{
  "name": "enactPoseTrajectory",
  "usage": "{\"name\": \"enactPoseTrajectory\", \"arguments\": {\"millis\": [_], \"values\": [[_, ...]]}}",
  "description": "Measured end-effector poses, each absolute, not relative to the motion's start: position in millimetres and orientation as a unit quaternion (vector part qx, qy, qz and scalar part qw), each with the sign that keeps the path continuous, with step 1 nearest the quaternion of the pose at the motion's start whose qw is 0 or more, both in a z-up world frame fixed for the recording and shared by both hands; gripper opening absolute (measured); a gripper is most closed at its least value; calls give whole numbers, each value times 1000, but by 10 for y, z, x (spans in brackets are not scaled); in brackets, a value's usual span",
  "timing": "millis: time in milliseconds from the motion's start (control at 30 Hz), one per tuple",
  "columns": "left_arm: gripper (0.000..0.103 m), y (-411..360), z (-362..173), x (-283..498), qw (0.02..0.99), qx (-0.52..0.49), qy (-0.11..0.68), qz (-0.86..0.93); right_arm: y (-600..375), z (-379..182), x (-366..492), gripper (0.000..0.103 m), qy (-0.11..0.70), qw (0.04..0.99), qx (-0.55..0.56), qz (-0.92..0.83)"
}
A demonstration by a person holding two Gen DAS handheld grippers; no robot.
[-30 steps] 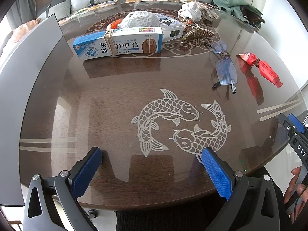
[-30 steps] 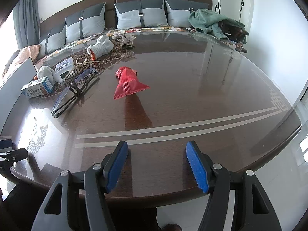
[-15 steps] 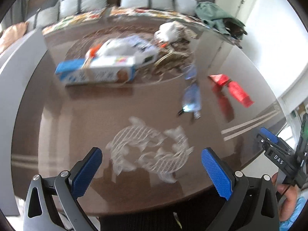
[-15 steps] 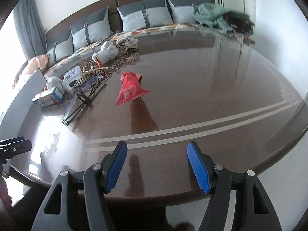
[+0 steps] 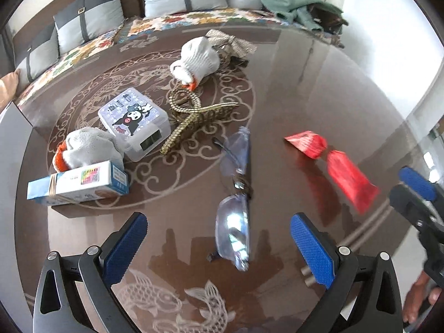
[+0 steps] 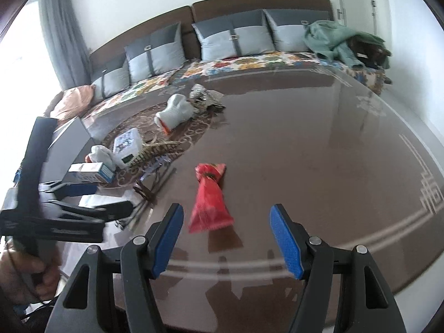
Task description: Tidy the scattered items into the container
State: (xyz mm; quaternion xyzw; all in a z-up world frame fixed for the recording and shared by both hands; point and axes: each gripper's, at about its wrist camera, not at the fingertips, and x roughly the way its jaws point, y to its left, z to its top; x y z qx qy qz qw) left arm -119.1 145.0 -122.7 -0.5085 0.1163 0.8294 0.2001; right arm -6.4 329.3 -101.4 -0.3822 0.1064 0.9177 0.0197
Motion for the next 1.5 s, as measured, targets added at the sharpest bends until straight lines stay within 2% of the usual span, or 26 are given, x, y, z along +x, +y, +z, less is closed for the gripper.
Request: {"name": "enactPoseTrajectory", "arguments": {"millis": [200,467,533,567,600,633,700,733,867,1167,1500], "values": [[103,1470,-1345,-1298,194,-519,112,825,3193,-1089,-412,67,76,-22,-407,910],[103,1582,-1443,-1336,191,-521,135,821,3224,-1316,-842,67,85,-40,-456,885],[99,1562,-1433,-1339,192,-523,129,820,3217,-1342,-874,66,83,-44,-460,883],[85,1552,-1428,-1341,192,-524,126,820,3211,-1353,-889,63,82,-48,-462,882],[79,1542,-1423,-1342,193,-525,123,820,3180,-1374,-900,63,73,-49,-468,879],[68,1532,-1418,-1343,193,-526,120,820,3149,-1396,-912,62,63,-51,-474,877],[26,1512,-1407,-1346,194,-528,114,819,3087,-1440,-922,30,41,-51,-486,871],[25,1499,-1401,-1347,195,-529,110,819,3075,-1452,-903,22,38,-47,-489,870],[25,1396,-1338,-1277,202,-537,69,816,3063,-1432,-775,22,44,-39,-483,873],[25,1257,-1113,-900,209,-520,55,827,3190,-1295,-325,22,136,-32,-457,878],[25,893,-1013,-624,205,-504,34,838,3000,-1181,-79,22,174,-36,-443,879]]}}
